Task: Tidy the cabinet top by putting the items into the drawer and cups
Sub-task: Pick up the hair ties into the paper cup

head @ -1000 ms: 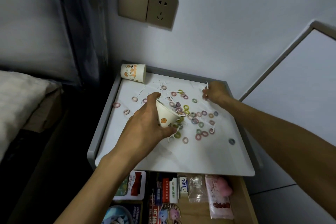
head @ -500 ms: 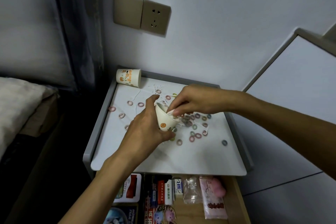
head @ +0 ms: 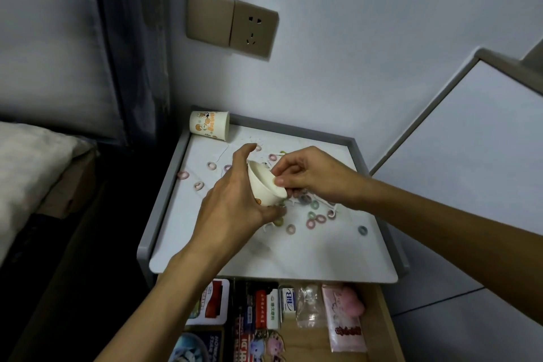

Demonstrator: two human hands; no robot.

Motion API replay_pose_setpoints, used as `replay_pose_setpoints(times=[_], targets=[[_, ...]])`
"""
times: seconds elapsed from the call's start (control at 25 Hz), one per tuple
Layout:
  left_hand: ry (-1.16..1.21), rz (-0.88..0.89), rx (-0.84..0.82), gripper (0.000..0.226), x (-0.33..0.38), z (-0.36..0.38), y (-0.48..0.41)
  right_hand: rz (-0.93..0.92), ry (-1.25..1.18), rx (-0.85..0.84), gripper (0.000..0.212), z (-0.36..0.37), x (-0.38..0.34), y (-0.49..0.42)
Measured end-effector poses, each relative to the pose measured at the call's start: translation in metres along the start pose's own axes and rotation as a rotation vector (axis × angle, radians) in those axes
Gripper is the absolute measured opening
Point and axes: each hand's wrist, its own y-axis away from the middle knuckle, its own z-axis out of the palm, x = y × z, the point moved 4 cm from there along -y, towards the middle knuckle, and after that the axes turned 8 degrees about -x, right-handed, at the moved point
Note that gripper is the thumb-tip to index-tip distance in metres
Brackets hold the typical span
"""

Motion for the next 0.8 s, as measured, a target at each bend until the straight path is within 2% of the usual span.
replay_pose_setpoints(times=[0.12, 0.24, 0.28, 0.36, 0.4, 0.6, 0.8], targets=[[-0.023, -0.021, 0.029, 0.100, -0.002, -0.002, 0.001, 0.012, 0.040, 0.020, 0.010, -0.017, 0.019, -0.008], [-0.013, -0.022, 0.019, 0.096, -0.004, -0.002, 0.001, 0.214, 0.168, 0.365, 0.009, -0.073, 0.094, -0.020], [-0.011, -0.022, 0.017, 0.096, -0.005, -0.002, 0.001, 0.327, 0.231, 0.437, 0.017, -0.086, 0.119, -0.020], [-0.009, -0.024, 0.014, 0.097, -0.005, -0.004, 0.000, 0.489, 0.325, 0.428, 0.038, -0.094, 0.158, -0.019], [-0.008, -0.025, 0.008, 0.097, -0.004, -0.004, 0.000, 0.514, 0.334, 0.418, 0.042, -0.095, 0.171, -0.021], [0.024, -0.019, -0.009, 0.094, -0.005, -0.003, -0.003, 0.417, 0.250, 0.516, 0.012, -0.084, 0.179, -0.038], [0.028, -0.032, -0.015, 0.095, -0.005, -0.001, -0.002, 0.366, 0.342, 0.396, 0.005, -0.083, 0.176, -0.033]])
